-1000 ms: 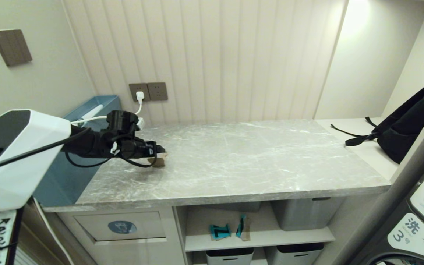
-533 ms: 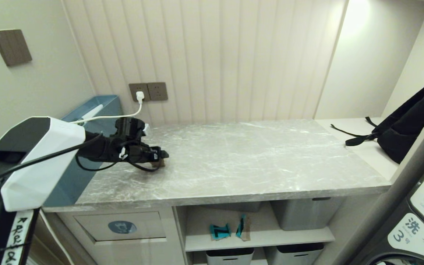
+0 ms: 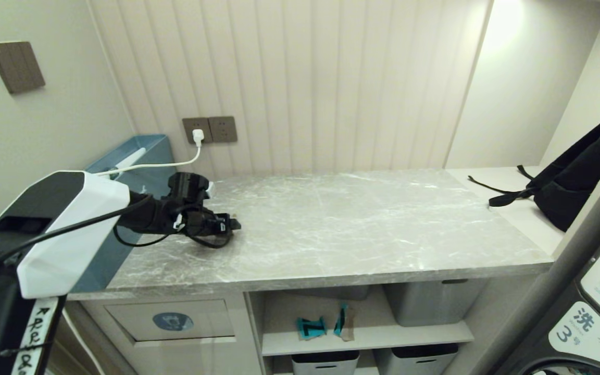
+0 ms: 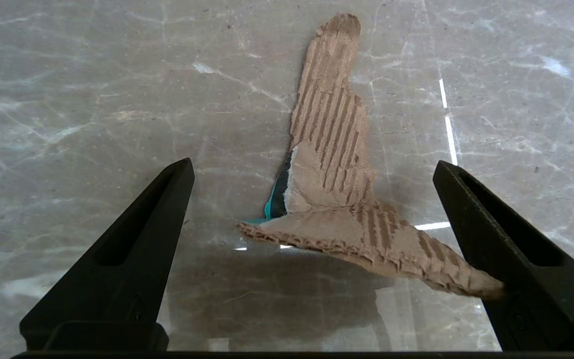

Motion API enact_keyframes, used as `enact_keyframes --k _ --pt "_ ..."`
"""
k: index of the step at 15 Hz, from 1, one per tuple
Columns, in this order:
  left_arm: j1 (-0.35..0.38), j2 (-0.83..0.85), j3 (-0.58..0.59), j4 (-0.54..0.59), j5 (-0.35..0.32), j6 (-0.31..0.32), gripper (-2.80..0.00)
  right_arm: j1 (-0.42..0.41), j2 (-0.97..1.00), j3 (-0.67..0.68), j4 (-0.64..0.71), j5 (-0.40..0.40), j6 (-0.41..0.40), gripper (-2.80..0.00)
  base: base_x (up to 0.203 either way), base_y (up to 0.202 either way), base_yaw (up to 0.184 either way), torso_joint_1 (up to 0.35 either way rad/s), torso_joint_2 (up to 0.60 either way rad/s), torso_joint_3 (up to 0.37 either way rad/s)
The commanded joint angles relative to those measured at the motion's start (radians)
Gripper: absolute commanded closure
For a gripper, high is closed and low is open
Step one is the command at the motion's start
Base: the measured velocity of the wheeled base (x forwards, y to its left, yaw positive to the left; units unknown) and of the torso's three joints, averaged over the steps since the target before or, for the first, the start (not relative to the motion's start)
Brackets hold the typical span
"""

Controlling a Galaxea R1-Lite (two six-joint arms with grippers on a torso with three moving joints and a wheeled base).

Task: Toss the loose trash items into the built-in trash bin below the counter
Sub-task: Pick up the garbage

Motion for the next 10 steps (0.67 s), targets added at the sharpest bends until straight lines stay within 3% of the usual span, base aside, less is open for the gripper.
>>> enact_keyframes --k 1,6,7,10 --pt "0.000 0.004 -0.003 -0.001 0.000 -0.001 -2.80 0.000 0.001 0.000 0.001 0.000 -0.001 0.00 0.000 0.000 0.000 0.000 0.00 0.000" --pt "0.000 0.016 -0.035 -0.001 0.000 0.008 -2.80 0.000 0.001 0.000 0.001 0.000 -0.001 0.00 0.000 0.000 0.000 0.000 0.00 0.000" --pt "0.000 0.020 -0.043 0.001 0.000 0.010 0.00 0.000 0.001 0.000 0.001 0.000 -0.001 0.00 0.000 0.000 0.000 0.000 0.00 0.000" --pt "0.000 0.023 -0.048 0.009 -0.005 0.008 0.00 0.000 0.001 0.000 0.000 0.000 -0.001 0.00 0.000 0.000 0.000 0.000 0.00 0.000"
